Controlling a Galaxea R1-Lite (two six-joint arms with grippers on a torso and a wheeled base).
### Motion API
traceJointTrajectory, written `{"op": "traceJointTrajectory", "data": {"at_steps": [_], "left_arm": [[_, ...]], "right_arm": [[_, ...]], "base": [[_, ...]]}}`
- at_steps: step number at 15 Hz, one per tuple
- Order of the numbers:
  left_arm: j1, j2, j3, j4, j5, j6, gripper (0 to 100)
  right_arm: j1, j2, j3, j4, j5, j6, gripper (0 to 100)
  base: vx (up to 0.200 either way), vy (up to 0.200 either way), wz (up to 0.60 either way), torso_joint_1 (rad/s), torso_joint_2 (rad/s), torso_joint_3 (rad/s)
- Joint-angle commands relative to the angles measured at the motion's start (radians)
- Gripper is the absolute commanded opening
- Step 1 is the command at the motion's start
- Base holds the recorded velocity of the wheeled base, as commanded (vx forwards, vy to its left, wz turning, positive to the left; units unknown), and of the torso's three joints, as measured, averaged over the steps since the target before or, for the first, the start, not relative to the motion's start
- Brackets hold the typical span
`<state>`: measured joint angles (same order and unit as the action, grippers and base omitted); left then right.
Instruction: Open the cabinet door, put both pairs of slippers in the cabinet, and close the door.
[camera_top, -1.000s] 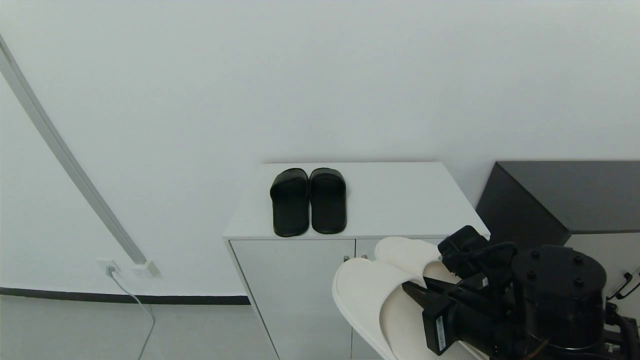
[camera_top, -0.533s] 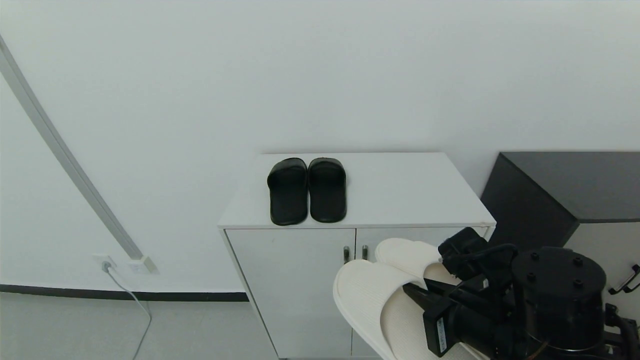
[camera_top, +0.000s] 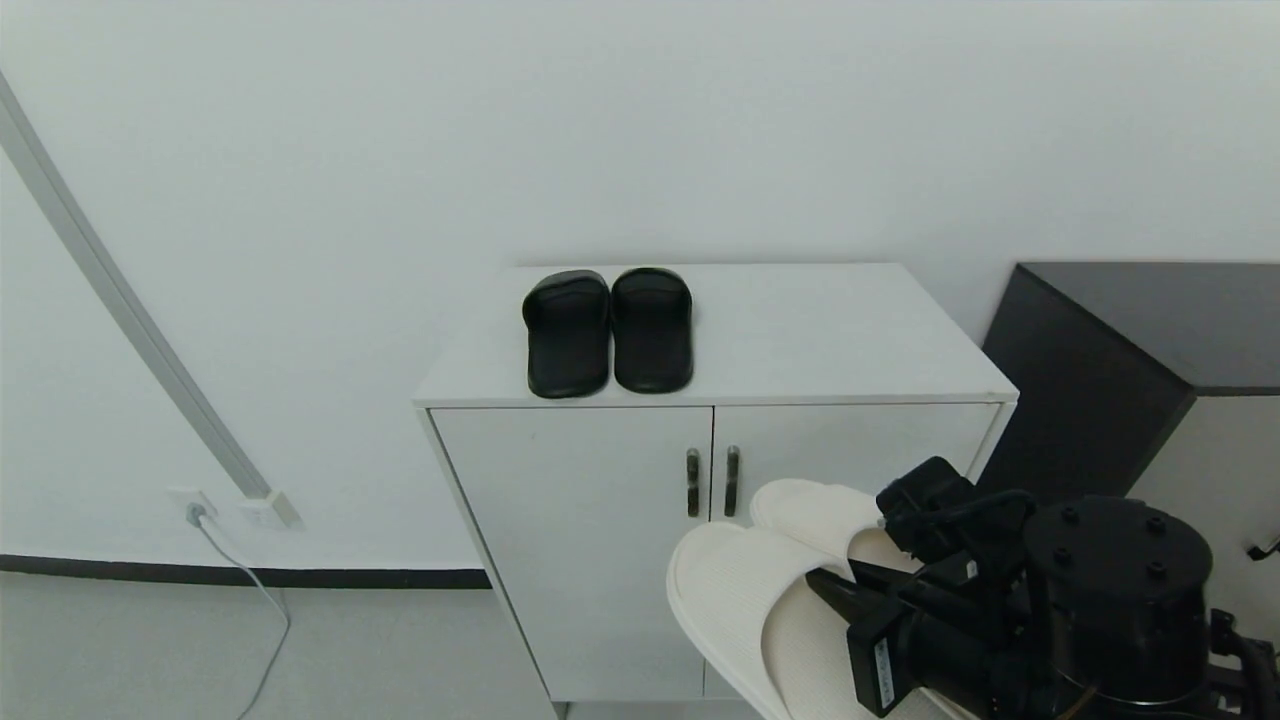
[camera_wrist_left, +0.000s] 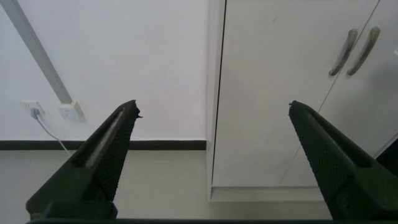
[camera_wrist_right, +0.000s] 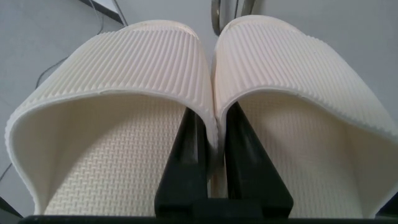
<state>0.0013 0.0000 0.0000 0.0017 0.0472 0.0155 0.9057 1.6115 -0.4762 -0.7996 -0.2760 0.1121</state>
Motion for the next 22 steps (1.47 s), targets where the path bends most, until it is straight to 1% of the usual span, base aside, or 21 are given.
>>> {"op": "traceJointTrajectory", "data": {"at_steps": [1,5,7,10,13,14,16,22], "left_arm": [[0.000,0.000,0.000,0.000,0.000,0.000,100],[0.000,0.000,0.000,0.000,0.000,0.000,100],[0.000,0.000,0.000,0.000,0.000,0.000,100],[0.000,0.000,0.000,0.000,0.000,0.000,100],[0.000,0.000,0.000,0.000,0.000,0.000,100],[0.000,0.000,0.000,0.000,-0.009,0.003,100],[0.000,0.002,-0.002,0.000,-0.046,0.003,100],[0.000,0.002,-0.002,0.001,-0.047,0.003,100]], "right_arm": [[0.001,0.002,0.001,0.000,0.000,0.000,0],[0.005,-0.001,0.010,-0.001,0.000,-0.002,0],[0.032,-0.036,0.051,-0.010,0.004,0.000,0],[0.047,-0.078,0.103,-0.013,0.083,-0.006,0],[0.047,-0.068,0.103,-0.013,0.084,-0.006,0],[0.047,-0.064,0.103,-0.013,0.084,-0.006,0],[0.047,-0.061,0.103,-0.013,0.086,-0.006,0],[0.047,-0.056,0.116,-0.020,0.083,-0.008,0]], "base": [[0.000,0.000,0.00,-0.217,0.54,0.315],[0.000,0.000,0.00,-0.207,0.52,0.320],[0.000,0.000,0.00,-0.188,0.50,0.320],[0.000,0.000,0.00,-0.165,0.49,0.312],[0.000,0.000,0.00,-0.154,0.48,0.330],[0.000,0.000,0.00,-0.139,0.47,0.330],[0.000,0.000,0.00,-0.127,0.46,0.344],[0.000,0.000,0.00,-0.076,0.45,0.365]]}}
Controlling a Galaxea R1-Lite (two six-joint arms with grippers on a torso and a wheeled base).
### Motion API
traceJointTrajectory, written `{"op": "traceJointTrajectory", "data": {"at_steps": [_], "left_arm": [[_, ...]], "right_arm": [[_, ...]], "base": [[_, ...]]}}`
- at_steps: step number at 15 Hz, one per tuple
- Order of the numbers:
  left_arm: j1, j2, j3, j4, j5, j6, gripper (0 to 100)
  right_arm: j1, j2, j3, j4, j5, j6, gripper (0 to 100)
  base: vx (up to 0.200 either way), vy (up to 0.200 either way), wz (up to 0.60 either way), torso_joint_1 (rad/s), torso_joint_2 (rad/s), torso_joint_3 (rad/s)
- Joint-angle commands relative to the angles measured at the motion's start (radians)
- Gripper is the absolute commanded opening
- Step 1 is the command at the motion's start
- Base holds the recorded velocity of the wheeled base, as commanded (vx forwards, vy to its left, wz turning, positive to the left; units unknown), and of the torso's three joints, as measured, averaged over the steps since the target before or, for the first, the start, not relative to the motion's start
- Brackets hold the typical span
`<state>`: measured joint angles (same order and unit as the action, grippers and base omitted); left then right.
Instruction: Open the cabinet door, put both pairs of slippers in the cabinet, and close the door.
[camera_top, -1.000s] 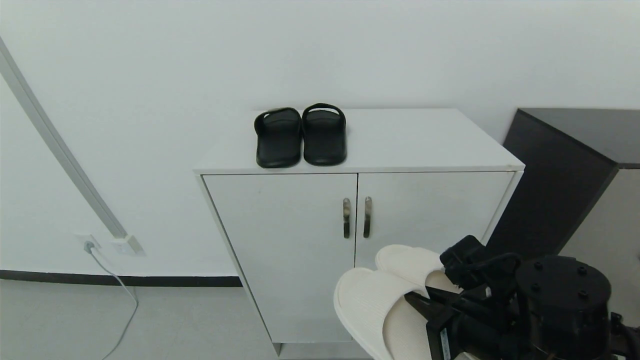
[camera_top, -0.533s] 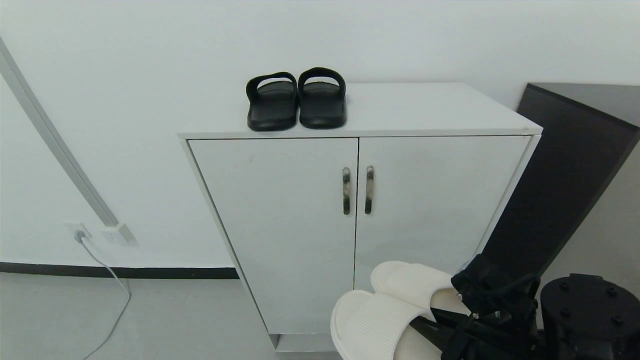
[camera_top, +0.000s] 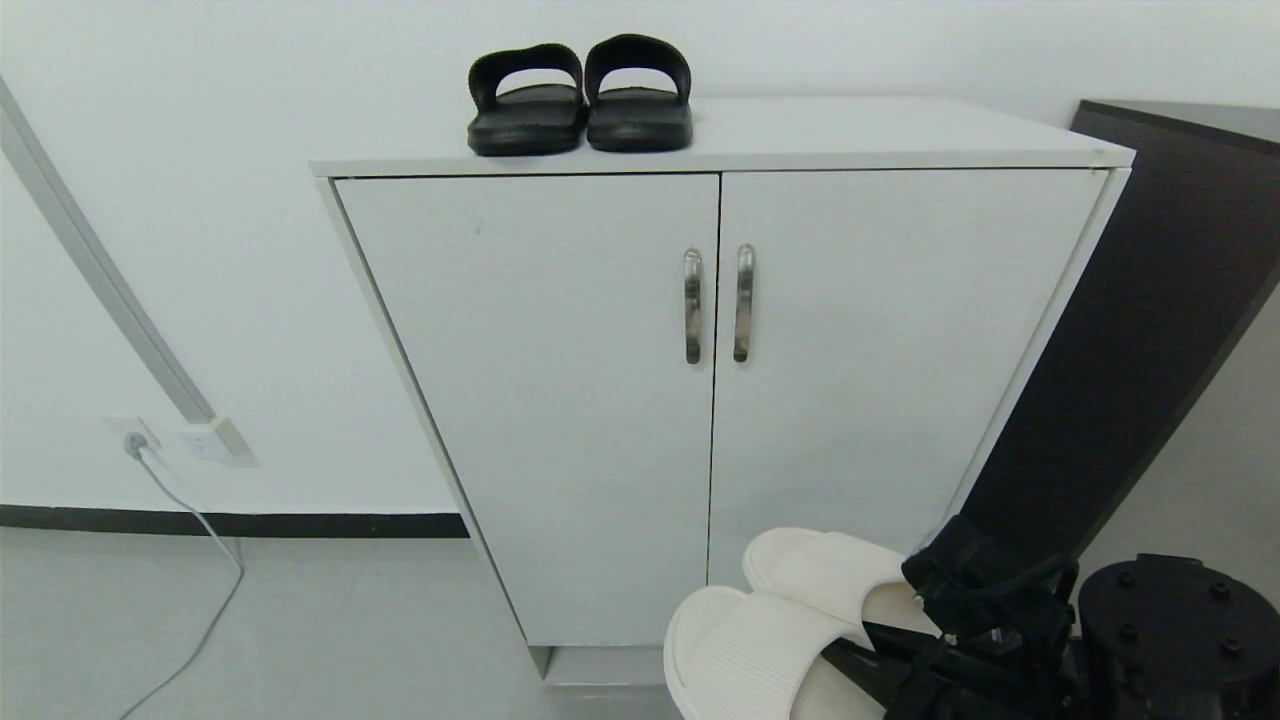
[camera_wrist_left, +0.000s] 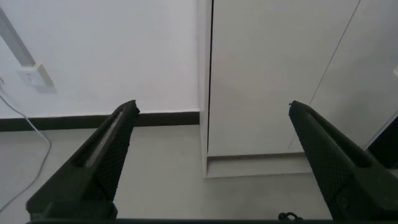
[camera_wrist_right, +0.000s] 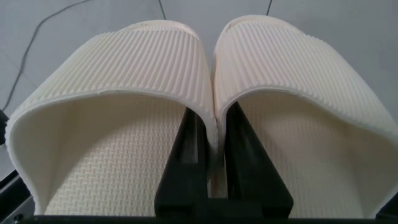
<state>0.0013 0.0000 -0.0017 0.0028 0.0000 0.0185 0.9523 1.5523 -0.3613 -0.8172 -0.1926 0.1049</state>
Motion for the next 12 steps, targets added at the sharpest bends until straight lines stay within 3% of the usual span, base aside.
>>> {"op": "traceJointTrajectory", "data": {"at_steps": [1,5,6,7,8,12], "left_arm": [[0.000,0.002,0.000,0.000,0.002,0.000,100],[0.000,0.058,-0.037,-0.009,0.000,-0.003,100],[0.000,0.101,-0.096,-0.010,-0.002,-0.014,100],[-0.014,0.238,-0.215,-0.015,-0.009,-0.068,100],[-0.038,0.330,-0.261,-0.027,-0.035,-0.066,100],[-0.159,0.710,-0.322,-0.314,-0.152,-0.066,100]], "right_arm": [[0.000,0.003,0.001,-0.002,-0.001,-0.001,0],[0.000,0.005,-0.001,-0.002,-0.001,-0.001,0],[0.000,0.003,-0.001,-0.002,-0.001,-0.001,0],[0.002,0.003,-0.002,-0.002,-0.001,-0.001,0],[0.005,0.003,-0.002,-0.002,-0.001,-0.002,0],[0.003,0.002,-0.001,-0.003,-0.005,-0.001,0]], "base": [[0.000,0.000,0.00,-0.032,0.44,0.403],[0.000,0.000,0.00,-0.007,0.19,0.173],[0.000,0.000,0.00,0.000,0.00,0.000],[0.000,0.000,0.00,0.000,0.00,0.000],[0.000,0.000,0.00,0.000,0.00,0.000],[0.000,0.000,0.00,0.000,0.00,0.000]]}}
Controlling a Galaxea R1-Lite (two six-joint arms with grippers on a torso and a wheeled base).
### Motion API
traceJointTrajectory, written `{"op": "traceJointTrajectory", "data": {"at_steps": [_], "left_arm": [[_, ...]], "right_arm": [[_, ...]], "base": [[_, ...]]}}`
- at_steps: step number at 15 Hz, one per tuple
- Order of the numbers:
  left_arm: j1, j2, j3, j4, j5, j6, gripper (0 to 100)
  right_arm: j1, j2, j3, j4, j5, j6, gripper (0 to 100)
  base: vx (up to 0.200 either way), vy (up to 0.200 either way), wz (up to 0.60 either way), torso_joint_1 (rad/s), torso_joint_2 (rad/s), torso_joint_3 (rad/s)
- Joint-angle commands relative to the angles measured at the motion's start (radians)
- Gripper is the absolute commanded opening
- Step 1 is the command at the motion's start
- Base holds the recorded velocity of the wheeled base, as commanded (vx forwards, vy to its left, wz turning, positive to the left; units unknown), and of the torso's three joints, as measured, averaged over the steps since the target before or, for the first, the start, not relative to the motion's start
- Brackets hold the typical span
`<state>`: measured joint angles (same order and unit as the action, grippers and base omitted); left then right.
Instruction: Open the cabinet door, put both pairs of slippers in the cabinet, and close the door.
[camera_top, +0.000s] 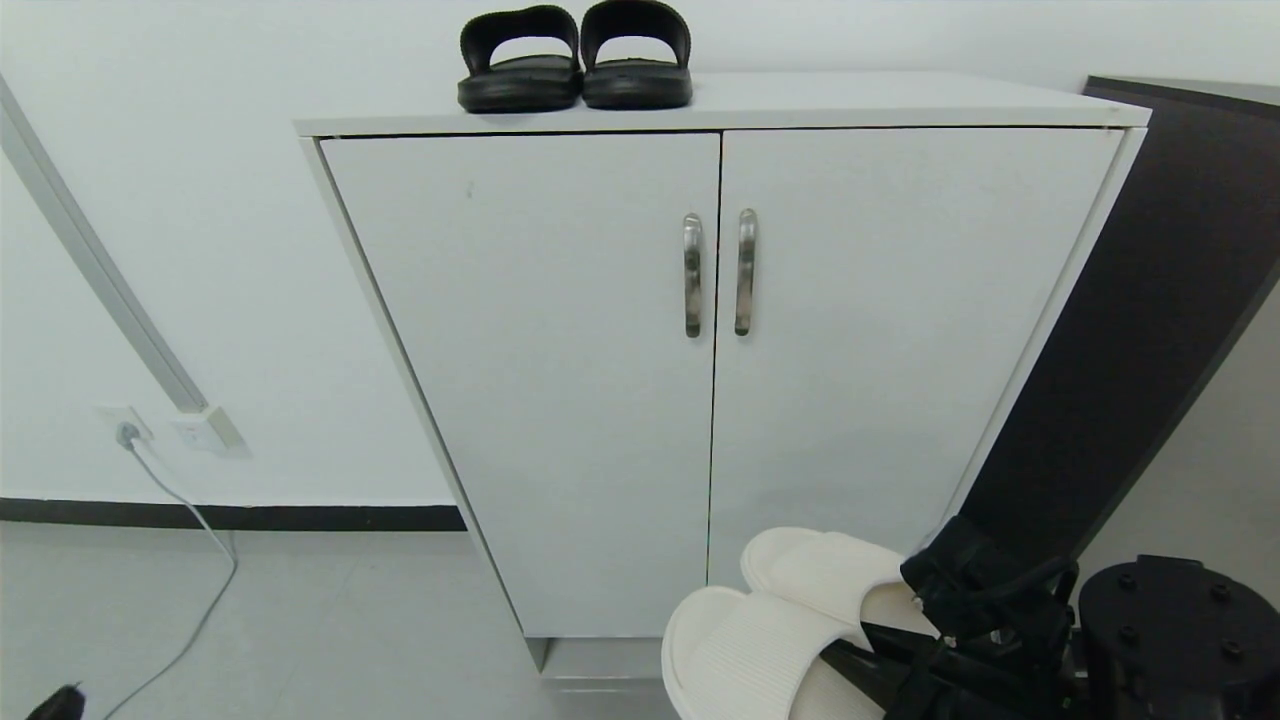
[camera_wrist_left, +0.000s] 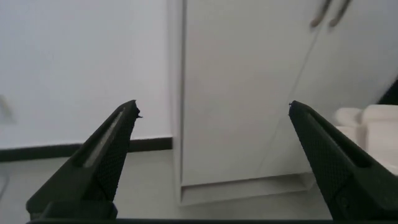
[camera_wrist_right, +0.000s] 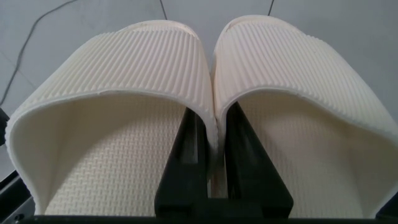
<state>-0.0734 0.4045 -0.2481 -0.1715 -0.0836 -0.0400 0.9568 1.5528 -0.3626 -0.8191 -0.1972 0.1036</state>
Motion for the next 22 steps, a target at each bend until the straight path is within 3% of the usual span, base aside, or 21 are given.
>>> {"op": "traceJointTrajectory", "data": {"at_steps": [1,5,9,12,14,15,17,20,22], "left_arm": [[-0.118,0.404,-0.105,-0.200,-0.096,-0.003,100],[-0.302,0.737,-0.275,-0.388,-0.100,-0.004,100],[-0.505,0.944,-0.510,-0.391,-0.097,-0.029,100],[-0.615,1.071,-0.669,-0.387,-0.102,-0.031,100],[-0.648,1.160,-0.758,-0.385,-0.117,-0.035,100],[-0.657,1.192,-0.790,-0.385,-0.136,-0.055,100],[-0.661,1.235,-0.856,-0.385,-0.208,-0.136,100],[-0.660,1.281,-0.919,-0.385,-0.263,-0.216,100],[-0.658,1.295,-0.922,-0.387,-0.311,-0.227,100]], "right_arm": [[-0.004,0.003,0.002,0.000,0.004,0.002,0],[-0.009,0.003,0.001,-0.002,0.007,0.004,0],[-0.013,0.004,-0.001,0.000,0.007,0.004,0],[-0.015,0.004,-0.003,0.000,0.005,0.004,0],[-0.015,0.004,-0.003,0.000,0.005,0.004,0],[-0.015,0.006,-0.003,0.000,0.005,0.004,0],[-0.016,0.012,-0.001,0.000,0.005,0.004,0],[-0.016,0.020,-0.001,0.000,0.007,0.004,0],[-0.016,0.020,-0.001,0.000,0.007,0.004,0]], "base": [[0.000,0.000,0.00,0.000,0.00,0.000],[0.000,0.000,0.00,0.000,0.00,0.000],[0.000,0.000,0.00,0.000,0.00,0.000],[0.000,0.000,0.00,0.000,0.00,0.000],[0.000,0.000,0.00,0.000,0.00,0.000],[0.000,0.000,0.00,0.000,0.00,0.000],[0.000,0.000,0.00,0.000,0.00,0.000],[0.000,0.000,0.00,0.000,0.00,0.000],[0.000,0.000,0.00,0.000,0.00,0.000]]}}
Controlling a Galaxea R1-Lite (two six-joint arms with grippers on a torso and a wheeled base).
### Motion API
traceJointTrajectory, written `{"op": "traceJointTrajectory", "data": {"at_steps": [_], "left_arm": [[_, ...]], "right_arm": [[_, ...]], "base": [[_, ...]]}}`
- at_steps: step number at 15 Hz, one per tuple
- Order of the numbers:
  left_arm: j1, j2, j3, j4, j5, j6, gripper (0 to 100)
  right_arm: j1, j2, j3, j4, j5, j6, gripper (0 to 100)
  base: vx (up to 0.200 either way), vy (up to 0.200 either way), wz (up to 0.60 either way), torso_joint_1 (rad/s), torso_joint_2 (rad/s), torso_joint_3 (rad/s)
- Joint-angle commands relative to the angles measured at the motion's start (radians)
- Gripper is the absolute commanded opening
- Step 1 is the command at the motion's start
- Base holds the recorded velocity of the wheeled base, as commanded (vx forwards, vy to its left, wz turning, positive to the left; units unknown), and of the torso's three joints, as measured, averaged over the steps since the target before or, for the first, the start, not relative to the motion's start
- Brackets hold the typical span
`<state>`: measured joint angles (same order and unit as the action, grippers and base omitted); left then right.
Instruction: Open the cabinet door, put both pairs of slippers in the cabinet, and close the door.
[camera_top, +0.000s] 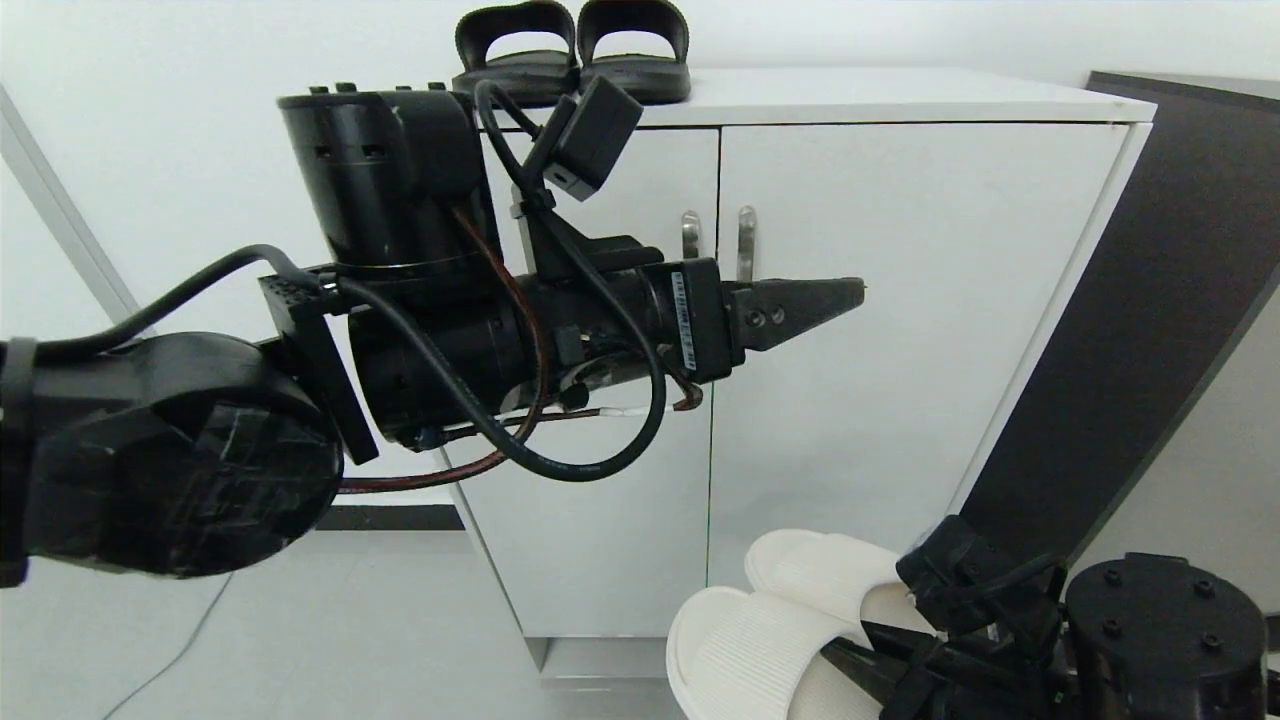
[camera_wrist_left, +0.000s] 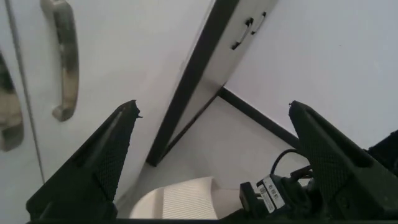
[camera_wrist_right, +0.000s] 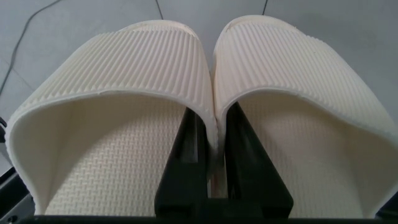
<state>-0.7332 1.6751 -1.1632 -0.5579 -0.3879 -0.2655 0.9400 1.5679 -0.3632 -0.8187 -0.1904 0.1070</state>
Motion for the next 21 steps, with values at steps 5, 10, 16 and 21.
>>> {"op": "traceJointTrajectory", "data": {"at_steps": [5,10,16,21], "left_arm": [[0.060,0.117,-0.079,-0.013,0.060,0.040,100],[0.084,0.123,-0.099,-0.013,0.072,0.045,100],[0.083,0.195,-0.168,-0.014,0.092,0.045,100],[0.081,0.192,-0.170,-0.014,0.087,0.048,0]], "right_arm": [[-0.001,0.011,0.000,0.000,0.000,0.002,0],[-0.004,0.021,0.000,0.000,0.000,0.003,0],[-0.004,0.021,0.000,0.000,0.000,0.003,0],[-0.004,0.021,0.000,0.000,0.002,0.003,0]], "base": [[0.000,0.000,0.00,0.000,0.00,0.000],[0.000,0.000,0.00,0.000,0.00,0.000],[0.000,0.000,0.00,0.000,0.00,0.000],[0.000,0.000,0.00,0.000,0.00,0.000]]}}
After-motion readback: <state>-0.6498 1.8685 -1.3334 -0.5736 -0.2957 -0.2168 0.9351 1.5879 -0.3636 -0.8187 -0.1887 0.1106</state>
